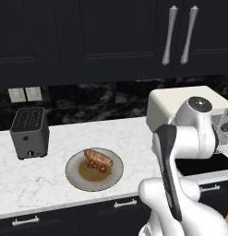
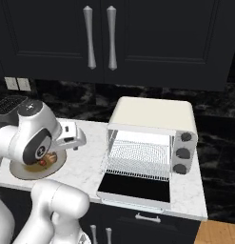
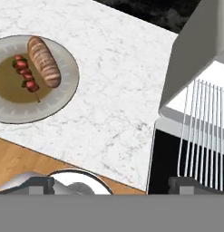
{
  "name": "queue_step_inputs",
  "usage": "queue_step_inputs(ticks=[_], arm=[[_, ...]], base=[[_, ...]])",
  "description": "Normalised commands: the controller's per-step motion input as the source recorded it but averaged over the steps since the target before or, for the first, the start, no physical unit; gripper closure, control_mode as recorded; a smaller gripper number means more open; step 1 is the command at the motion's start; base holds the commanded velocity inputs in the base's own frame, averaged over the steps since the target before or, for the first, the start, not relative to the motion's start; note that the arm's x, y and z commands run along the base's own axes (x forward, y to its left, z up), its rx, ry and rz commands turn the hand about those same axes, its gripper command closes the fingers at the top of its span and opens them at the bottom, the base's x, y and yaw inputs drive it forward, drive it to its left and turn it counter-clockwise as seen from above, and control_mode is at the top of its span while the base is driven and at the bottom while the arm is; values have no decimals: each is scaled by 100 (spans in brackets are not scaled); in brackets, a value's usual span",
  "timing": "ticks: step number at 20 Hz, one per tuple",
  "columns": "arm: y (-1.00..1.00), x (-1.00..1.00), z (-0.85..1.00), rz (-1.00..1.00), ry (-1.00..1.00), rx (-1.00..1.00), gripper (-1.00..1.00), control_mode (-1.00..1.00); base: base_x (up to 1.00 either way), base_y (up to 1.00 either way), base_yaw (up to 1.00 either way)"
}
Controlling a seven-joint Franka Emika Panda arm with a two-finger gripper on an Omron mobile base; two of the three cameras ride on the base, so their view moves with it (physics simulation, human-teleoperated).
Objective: Pick up the kebab skewer and baguette bread, and place them inside the toaster oven. Close the toaster oven door and start by setting the timer.
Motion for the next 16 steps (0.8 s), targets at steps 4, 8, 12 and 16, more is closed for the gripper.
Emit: queue_step_inputs(ticks=[4, 8, 12, 16], arm=[[100, 23, -9, 1, -2, 0, -100, -100], [100, 52, -43, 0, 0, 0, -100, -100], [72, 70, -72, 0, 2, 0, -100, -100], [8, 52, -75, 12, 12, 0, -100, -100]], base=[[0, 0, 0], [0, 0, 0], [0, 0, 0], [0, 0, 0]])
